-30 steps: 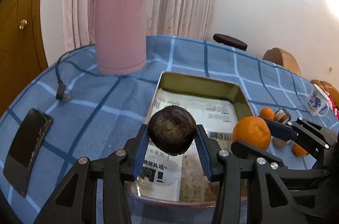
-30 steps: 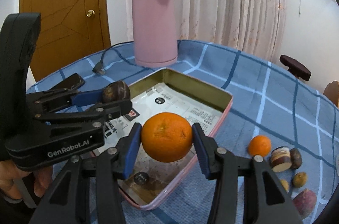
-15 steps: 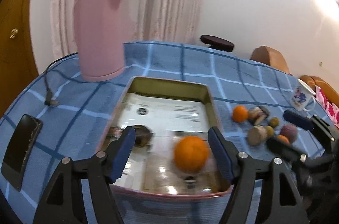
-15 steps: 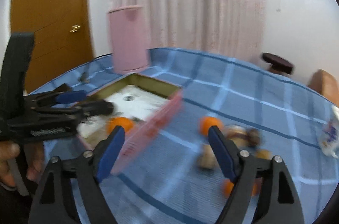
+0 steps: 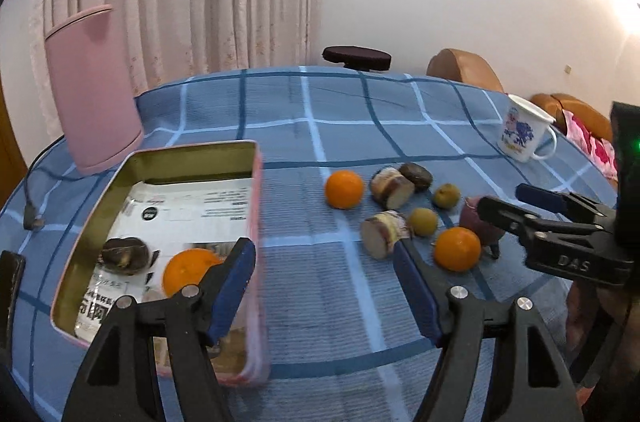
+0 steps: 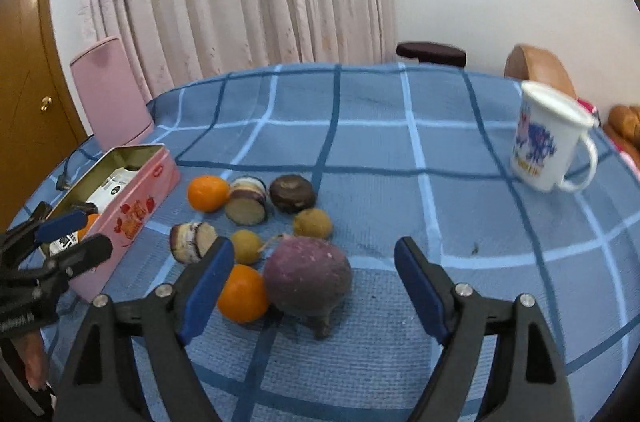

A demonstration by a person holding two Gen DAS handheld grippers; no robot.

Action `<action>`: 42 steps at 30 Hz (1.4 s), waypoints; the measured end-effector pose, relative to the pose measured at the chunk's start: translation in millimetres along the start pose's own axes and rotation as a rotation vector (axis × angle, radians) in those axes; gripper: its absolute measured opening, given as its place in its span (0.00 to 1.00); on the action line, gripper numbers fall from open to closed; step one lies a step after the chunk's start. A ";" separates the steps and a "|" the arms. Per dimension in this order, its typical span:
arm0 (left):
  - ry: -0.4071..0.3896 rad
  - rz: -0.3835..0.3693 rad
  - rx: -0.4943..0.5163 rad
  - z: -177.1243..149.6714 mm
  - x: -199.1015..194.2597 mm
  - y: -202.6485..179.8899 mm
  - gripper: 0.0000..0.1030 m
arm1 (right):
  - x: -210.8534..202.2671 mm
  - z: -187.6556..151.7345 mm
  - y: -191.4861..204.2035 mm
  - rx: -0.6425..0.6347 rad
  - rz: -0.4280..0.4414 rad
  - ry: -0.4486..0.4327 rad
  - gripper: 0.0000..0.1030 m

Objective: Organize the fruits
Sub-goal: 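Grasp the purple beet with the right gripper while the left gripper grasps an orange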

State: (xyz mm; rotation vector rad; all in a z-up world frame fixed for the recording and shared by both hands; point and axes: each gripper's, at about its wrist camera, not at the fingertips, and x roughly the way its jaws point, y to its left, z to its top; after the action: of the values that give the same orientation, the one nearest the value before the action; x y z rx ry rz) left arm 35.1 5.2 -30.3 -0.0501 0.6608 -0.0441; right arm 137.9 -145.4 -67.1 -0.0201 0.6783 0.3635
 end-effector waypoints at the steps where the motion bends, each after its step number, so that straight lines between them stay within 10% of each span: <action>1: 0.003 0.001 0.005 0.0 2.0 -2.2 0.70 | 3.8 -0.2 -1.0 0.010 0.012 0.021 0.82; 5: 0.009 -0.004 0.012 0.0 6.9 -8.5 0.71 | 10.9 0.6 -6.1 0.033 0.022 0.057 0.81; 11: 0.004 -0.026 0.023 -0.7 6.5 -15.9 0.70 | 21.5 -0.2 -11.3 0.059 0.098 0.119 0.54; 28: 0.057 -0.168 0.129 5.0 30.0 -71.3 0.70 | -6.8 -2.9 -45.1 0.209 0.004 -0.008 0.54; 31: 0.090 -0.184 0.142 2.4 40.9 -78.6 0.53 | -7.9 -3.1 -44.3 0.204 0.006 -0.012 0.54; 42: 0.136 -0.239 0.145 7.1 56.2 -91.2 0.40 | -10.0 -1.0 -40.2 0.187 -0.004 -0.022 0.54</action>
State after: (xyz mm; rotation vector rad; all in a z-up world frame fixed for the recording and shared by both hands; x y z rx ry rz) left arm 81.5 -88.7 -53.6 0.0138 0.7837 -0.3280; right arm 143.6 -186.4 -65.6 0.1598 0.6876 0.2949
